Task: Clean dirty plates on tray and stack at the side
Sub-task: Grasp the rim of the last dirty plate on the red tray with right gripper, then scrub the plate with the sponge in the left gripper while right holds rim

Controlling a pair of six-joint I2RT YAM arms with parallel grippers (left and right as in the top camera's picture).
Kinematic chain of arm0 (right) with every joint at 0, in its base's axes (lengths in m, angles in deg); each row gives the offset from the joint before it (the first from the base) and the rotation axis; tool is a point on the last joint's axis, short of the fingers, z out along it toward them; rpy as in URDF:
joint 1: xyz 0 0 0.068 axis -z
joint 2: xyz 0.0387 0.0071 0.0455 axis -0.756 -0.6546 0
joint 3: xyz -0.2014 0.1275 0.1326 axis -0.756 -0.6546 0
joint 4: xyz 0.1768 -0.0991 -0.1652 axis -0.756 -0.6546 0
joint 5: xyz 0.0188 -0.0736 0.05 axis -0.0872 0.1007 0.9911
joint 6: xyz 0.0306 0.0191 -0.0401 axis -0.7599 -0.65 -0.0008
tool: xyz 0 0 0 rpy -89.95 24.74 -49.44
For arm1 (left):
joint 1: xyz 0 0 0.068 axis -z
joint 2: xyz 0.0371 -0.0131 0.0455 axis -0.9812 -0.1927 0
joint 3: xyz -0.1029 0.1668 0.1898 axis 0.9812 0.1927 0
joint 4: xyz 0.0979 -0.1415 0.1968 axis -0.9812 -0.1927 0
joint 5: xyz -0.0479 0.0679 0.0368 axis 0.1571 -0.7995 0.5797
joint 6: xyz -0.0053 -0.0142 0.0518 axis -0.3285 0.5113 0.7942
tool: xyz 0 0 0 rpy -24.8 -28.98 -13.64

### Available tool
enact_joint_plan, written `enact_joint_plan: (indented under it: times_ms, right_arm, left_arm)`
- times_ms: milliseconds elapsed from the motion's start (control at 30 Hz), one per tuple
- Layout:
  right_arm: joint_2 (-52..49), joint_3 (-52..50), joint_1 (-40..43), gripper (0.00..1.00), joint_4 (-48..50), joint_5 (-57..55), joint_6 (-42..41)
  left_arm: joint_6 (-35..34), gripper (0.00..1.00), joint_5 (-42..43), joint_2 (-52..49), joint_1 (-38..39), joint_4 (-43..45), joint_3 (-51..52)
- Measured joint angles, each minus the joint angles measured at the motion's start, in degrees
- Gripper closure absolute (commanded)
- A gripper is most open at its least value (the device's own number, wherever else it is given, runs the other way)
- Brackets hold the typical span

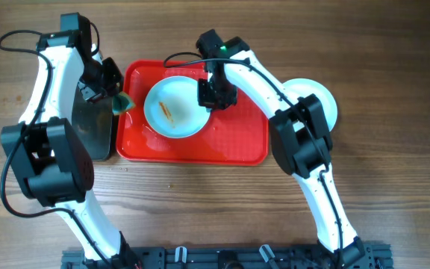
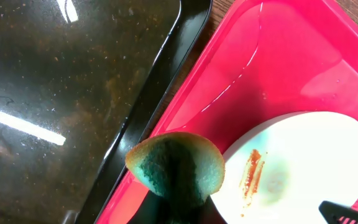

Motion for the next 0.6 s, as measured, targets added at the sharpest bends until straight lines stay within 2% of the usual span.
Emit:
enact_joint_plan:
  times_ms: [33, 67, 100, 133, 167, 233, 300, 367, 467, 600]
  right_arm:
    - [0.0, 0.0, -0.2, 0.96, 0.0, 0.7, -0.7]
    - [0.0, 0.0, -0.2, 0.9, 0.0, 1.6, -1.2]
    - [0.0, 0.0, -0.3, 0.82, -0.1, 2.5, -1.3]
    - [-0.2, 0.0, -0.3, 0.68, 0.0, 3.0, -1.5]
    - [-0.4, 0.0, -0.2, 0.64, 0.1, 3.8, -1.5]
    - [-0.4, 0.0, 0.1, 0.48, 2.4, 5.5, -0.1]
    - [-0.4, 0.0, 0.7, 0.43, 5.6, 7.3, 2.3]
    - [-0.4, 0.0, 1.7, 0.45, 9.3, 8.5, 7.7]
    - [-0.4, 0.0, 2.3, 0.63, 12.1, 6.9, 12.8]
    - [-0.7, 0.0, 1.6, 0.91, 11.7, 4.6, 14.9]
  left_arm:
    - [0.0, 0.96, 0.0, 0.0, 0.0, 0.0, 0.0]
    - [0.0, 0.96, 0.0, 0.0, 0.0, 0.0, 0.0]
    - [0.0, 0.96, 0.0, 0.0, 0.0, -0.1, 0.0]
    - [0.0, 0.96, 0.0, 0.0, 0.0, -0.1, 0.0]
    - [0.0, 0.96, 0.0, 0.0, 0.0, -0.1, 0.0]
    - [0.0, 0.96, 0.0, 0.0, 0.0, -0.1, 0.0]
    - [0.0, 0.96, 0.0, 0.0, 0.0, -0.1, 0.0]
    - [0.0, 0.96, 0.0, 0.0, 0.0, -0.1, 0.0]
    - [0.0, 0.96, 0.0, 0.0, 0.0, -0.1, 0.0]
    - [0.0, 0.96, 0.0, 0.0, 0.0, -0.1, 0.0]
